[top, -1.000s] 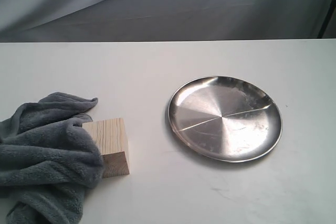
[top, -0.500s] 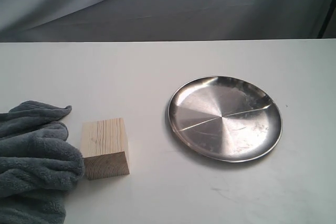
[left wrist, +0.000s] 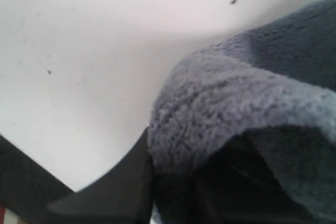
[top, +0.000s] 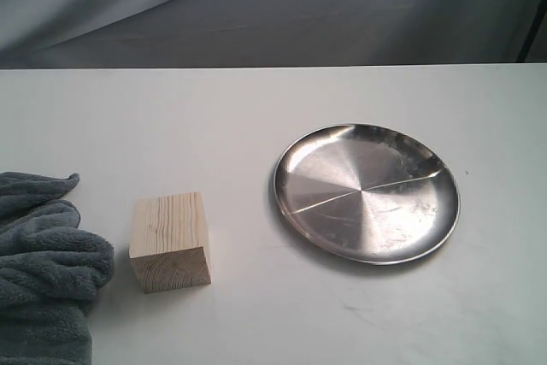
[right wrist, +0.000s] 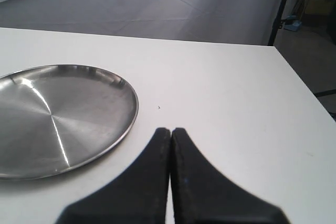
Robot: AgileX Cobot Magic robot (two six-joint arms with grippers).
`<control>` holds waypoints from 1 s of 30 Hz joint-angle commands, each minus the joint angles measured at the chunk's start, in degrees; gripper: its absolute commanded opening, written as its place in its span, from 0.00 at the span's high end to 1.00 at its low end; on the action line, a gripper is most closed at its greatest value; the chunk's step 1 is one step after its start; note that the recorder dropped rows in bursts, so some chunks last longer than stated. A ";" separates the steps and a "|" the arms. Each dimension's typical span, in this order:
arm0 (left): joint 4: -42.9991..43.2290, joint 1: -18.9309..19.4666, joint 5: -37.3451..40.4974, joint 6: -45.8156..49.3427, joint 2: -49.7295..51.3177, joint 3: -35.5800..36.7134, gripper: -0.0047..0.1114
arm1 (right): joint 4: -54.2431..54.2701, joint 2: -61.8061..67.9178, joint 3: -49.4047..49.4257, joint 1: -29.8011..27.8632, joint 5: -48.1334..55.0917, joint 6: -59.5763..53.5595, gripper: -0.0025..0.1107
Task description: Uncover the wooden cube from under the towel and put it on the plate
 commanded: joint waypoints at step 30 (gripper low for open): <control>-28.17 -8.06 -5.37 32.52 -9.22 -11.76 0.33 | 0.47 -0.38 0.16 0.55 0.00 -0.24 0.98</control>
